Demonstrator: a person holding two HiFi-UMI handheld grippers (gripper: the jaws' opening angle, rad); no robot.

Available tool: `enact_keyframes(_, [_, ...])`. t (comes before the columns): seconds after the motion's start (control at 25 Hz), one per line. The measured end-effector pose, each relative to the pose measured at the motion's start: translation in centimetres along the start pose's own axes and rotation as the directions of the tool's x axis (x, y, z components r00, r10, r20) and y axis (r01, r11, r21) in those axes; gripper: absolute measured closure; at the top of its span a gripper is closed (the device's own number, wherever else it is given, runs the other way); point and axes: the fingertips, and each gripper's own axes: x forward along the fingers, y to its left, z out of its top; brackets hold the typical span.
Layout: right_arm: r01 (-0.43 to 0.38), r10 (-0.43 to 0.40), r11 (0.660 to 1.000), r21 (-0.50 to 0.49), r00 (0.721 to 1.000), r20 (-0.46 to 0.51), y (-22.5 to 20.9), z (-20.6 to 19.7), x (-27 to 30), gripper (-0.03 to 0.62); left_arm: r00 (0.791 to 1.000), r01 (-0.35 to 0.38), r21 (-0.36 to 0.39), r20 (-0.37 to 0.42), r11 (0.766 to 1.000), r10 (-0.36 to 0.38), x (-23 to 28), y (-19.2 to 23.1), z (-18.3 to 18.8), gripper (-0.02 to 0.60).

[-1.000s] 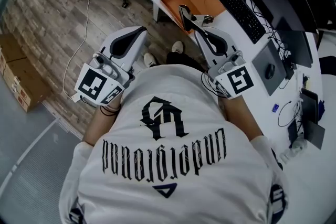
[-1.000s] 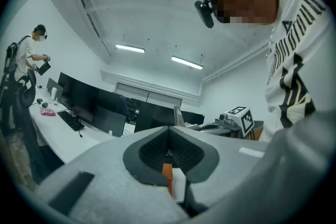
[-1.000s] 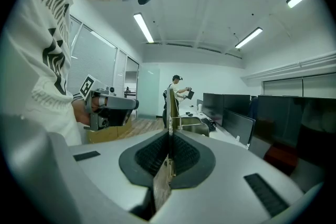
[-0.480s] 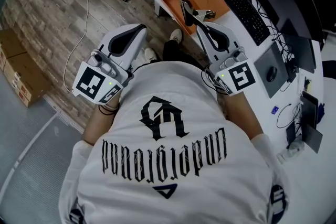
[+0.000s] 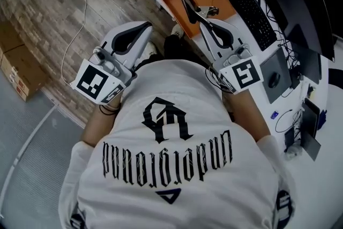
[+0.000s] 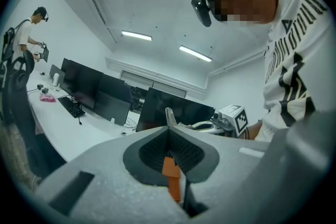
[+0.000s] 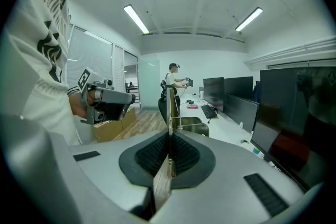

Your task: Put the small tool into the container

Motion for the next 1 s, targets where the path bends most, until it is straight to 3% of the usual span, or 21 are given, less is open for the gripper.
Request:
enact_keyframes(0.2, [-0.03, 0.031, 0.999, 0.028, 0.998, -0.056, -1.9, -2.0, 1.3, 0.579, 1.0, -0.008, -0.063, -0.027, 0.998, 0.006, 2.2, 1.5, -1.3, 0.569])
enact_keyframes(0.76, [-0.055, 0.089, 0.982, 0.181, 0.978, -0.187, -6.3, -8.3, 5.1, 0.579, 0.992, -0.015, -0.098, -0.126, 0.995, 0.002, 7.5, 4.7, -6.1, 0.569])
enact_keyframes(1.0, [-0.066, 0.113, 0.981, 0.183, 0.959, -0.258, -6.5, -12.4, 6.7, 0.579, 0.988, -0.029, -0.124, -0.152, 0.992, 0.01, 8.9, 6.3, -8.8, 0.568])
